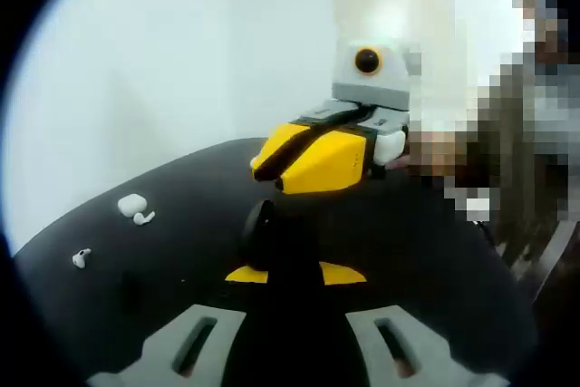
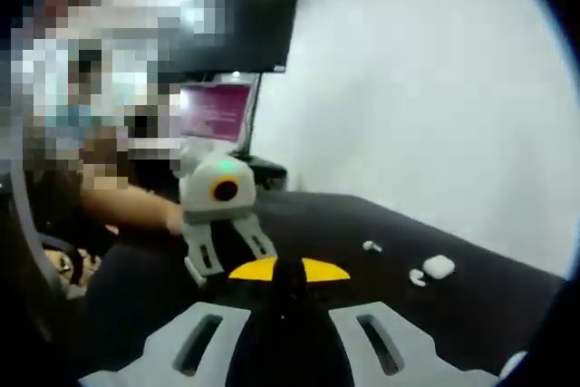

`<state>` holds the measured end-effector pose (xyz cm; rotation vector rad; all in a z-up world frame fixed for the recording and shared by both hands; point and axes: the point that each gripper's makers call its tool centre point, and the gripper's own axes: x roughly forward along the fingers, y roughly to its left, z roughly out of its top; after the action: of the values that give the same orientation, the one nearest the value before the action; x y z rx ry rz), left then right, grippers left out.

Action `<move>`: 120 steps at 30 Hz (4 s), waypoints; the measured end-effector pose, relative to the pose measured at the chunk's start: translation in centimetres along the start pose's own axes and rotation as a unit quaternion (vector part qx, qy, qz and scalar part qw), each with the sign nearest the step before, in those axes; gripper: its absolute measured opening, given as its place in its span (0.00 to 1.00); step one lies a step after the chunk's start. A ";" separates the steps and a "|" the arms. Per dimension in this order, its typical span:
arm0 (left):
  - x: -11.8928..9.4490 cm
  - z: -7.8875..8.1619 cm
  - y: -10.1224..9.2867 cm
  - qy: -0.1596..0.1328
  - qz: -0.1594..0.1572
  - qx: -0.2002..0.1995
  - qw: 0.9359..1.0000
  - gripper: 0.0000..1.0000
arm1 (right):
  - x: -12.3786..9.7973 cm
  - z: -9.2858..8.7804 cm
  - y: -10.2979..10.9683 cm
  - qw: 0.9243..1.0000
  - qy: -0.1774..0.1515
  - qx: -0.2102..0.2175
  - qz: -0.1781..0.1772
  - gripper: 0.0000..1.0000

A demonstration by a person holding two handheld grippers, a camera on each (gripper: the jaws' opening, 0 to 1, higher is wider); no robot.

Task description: Pick up three earphones and place each one into its charging case using tactile feedback, ensure that each earphone is properly inserted and securely positioned inside the case.

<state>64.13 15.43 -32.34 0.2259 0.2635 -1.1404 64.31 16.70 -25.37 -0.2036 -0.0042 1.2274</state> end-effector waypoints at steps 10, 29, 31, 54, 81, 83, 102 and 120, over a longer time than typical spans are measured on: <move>0.0 0.0 0.0 0.000 0.001 0.002 1.000 0.14 | -2.0 2.3 -3.0 0.996 -0.067 0.042 -0.040 0.12; -6.5 6.5 4.8 -0.235 0.045 -0.134 0.962 0.14 | -2.4 1.4 -2.9 0.994 -0.049 0.098 -0.017 0.20; -6.9 6.6 5.2 -0.243 0.048 -0.146 0.958 0.14 | -1.8 1.0 -2.0 0.996 -0.023 0.083 -0.004 0.20; -6.7 -1.5 6.0 -0.007 0.079 -0.109 0.991 0.14 | 0.5 -3.4 1.9 0.995 0.062 0.053 0.057 0.22; -6.3 -2.5 5.9 0.008 0.083 -0.103 0.991 0.15 | 5.6 -5.8 5.5 0.987 0.129 0.042 0.090 0.20; -6.3 -2.5 6.0 0.008 0.083 -0.101 0.991 0.15 | 5.6 -5.9 5.4 0.987 0.129 0.041 0.088 0.17; -6.2 -2.5 5.9 0.009 0.084 -0.091 0.992 0.14 | 3.0 -4.2 3.5 0.990 0.100 0.066 0.069 0.14; -4.4 -1.0 4.9 0.016 0.073 -0.078 0.994 0.14 | -4.2 1.1 -2.8 0.996 0.002 0.088 -0.013 0.14</move>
<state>66.76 21.47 -31.66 0.1228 0.3566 -0.9678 65.40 12.01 -23.44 -0.0515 0.1042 1.1943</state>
